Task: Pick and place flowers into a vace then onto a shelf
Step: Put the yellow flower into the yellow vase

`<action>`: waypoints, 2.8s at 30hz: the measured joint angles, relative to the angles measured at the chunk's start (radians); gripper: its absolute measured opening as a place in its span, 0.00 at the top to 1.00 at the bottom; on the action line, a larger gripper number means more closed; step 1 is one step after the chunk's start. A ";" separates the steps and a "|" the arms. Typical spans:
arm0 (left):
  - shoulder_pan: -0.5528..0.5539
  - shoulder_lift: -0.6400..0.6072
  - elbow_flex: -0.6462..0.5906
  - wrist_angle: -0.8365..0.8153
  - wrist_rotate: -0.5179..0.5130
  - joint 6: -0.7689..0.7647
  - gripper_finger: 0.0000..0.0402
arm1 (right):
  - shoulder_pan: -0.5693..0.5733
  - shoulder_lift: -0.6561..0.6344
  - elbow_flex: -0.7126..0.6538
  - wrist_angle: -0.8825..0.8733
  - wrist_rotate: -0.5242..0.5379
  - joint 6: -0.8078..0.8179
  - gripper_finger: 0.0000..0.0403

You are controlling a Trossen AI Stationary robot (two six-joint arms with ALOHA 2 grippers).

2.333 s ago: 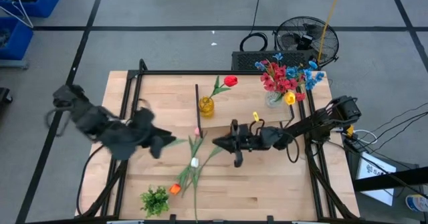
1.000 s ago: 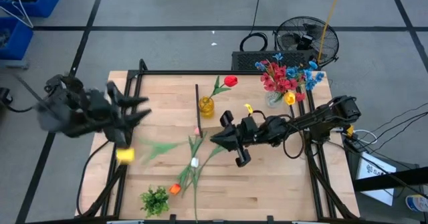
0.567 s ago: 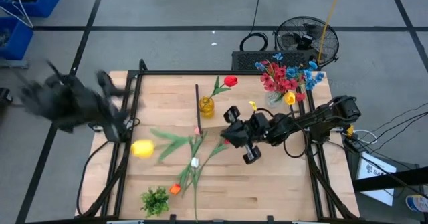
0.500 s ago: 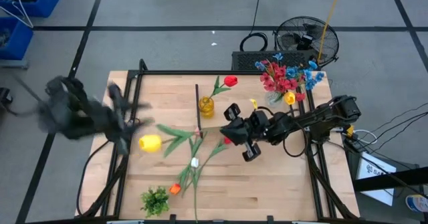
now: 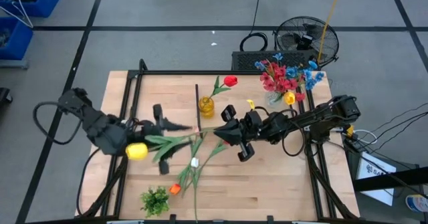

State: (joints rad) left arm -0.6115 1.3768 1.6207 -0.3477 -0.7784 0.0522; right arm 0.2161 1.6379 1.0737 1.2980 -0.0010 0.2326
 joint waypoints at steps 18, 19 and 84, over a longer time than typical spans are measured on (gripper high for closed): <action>-0.001 0.003 0.000 0.166 0.077 0.107 0.73 | 0.002 0.000 0.000 -0.032 0.000 0.010 0.99; -0.001 0.003 0.000 0.166 0.068 0.107 0.78 | 0.002 0.000 0.000 -0.032 0.000 0.010 0.99; 0.609 -0.132 0.000 -0.379 0.430 -0.084 1.00 | 0.074 0.000 0.000 -1.173 -0.236 0.331 0.59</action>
State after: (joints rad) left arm -0.0028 1.2443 1.6203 -0.7266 -0.3482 -0.0320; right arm 0.2897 1.6379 1.0733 0.1255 -0.2373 0.5636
